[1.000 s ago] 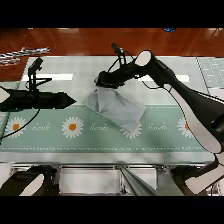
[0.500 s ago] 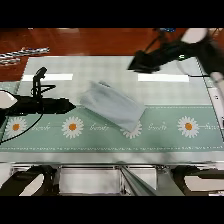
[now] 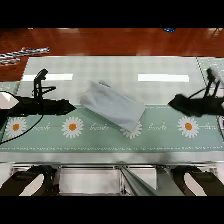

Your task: Fold the shirts.

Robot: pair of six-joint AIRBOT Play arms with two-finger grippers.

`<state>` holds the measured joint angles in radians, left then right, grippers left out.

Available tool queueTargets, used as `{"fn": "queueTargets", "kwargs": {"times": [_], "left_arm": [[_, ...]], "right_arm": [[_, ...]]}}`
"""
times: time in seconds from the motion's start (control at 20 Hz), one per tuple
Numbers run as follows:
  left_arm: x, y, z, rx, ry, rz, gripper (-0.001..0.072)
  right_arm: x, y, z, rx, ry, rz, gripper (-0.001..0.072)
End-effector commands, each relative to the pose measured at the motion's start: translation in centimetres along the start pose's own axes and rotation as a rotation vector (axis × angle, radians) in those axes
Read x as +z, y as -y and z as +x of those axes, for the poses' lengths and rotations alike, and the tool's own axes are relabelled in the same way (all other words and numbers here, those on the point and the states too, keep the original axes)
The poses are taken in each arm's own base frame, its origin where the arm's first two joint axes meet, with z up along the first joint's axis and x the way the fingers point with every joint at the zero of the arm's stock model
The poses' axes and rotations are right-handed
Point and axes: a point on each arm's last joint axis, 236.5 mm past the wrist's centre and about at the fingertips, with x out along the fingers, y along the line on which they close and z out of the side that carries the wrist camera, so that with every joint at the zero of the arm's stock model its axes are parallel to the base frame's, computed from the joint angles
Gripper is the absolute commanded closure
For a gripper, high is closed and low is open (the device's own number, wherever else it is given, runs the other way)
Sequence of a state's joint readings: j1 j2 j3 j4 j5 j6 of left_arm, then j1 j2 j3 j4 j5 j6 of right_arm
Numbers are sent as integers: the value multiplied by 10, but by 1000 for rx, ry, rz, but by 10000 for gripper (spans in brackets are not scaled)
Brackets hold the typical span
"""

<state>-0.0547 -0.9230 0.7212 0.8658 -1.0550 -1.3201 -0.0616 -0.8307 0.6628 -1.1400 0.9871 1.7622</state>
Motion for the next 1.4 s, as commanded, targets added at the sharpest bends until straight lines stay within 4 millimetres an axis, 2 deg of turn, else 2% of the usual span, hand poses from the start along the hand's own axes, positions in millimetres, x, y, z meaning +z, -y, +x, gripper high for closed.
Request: {"fn": "queueTargets", "kwargs": {"times": [0.0, 0.2, 0.45, 0.55, 0.6, 0.65, 0.7, 0.75, 0.85, 0.95, 1.05, 1.15, 1.2, 1.35], "left_arm": [[-3, -3, 3, 1, -12, -9, 694], [-4, -3, 4, 2, -16, -12, 694], [-4, -3, 4, 2, -17, -12, 694], [-4, -3, 5, 2, -17, -11, 694], [-4, -3, 5, 2, -17, -12, 694], [-3, -4, 5, 4, -13, -13, 694], [-2, -5, 6, 5, -11, -15, 694], [-1, -6, 7, 7, -9, -18, 694], [-2, -8, 10, 9, -17, -25, 694], [-4, -11, 14, 11, -33, -35, 694], [-6, -14, 18, 13, -48, -45, 694], [-7, -16, 21, 14, -57, -51, 694], [-7, -16, 21, 14, -57, -51, 694], [-9, -15, 21, 12, -66, -51, 694]], "right_arm": [[-50, 6, 55, 108, -61, 203, 303], [-78, -26, 102, 185, -209, 217, 303], [-94, -68, 143, 235, -348, 180, 303], [-97, -94, 153, 279, -383, 145, 310], [-97, -110, 156, 303, -398, 119, 378], [-95, -125, 157, 329, -403, 71, 553], [-88, -146, 155, 373, -388, -16, 690], [-79, -164, 151, 406, -371, -72, 690], [-47, -202, 133, 459, -313, -173, 690], [-4, -234, 106, 468, -227, -273, 691], [41, -255, 70, 461, -145, -351, 691], [83, -261, 30, 446, -76, -395, 691], [102, -257, 11, 432, -50, -401, 691], [154, -225, -41, 371, 17, -340, 691]]}}
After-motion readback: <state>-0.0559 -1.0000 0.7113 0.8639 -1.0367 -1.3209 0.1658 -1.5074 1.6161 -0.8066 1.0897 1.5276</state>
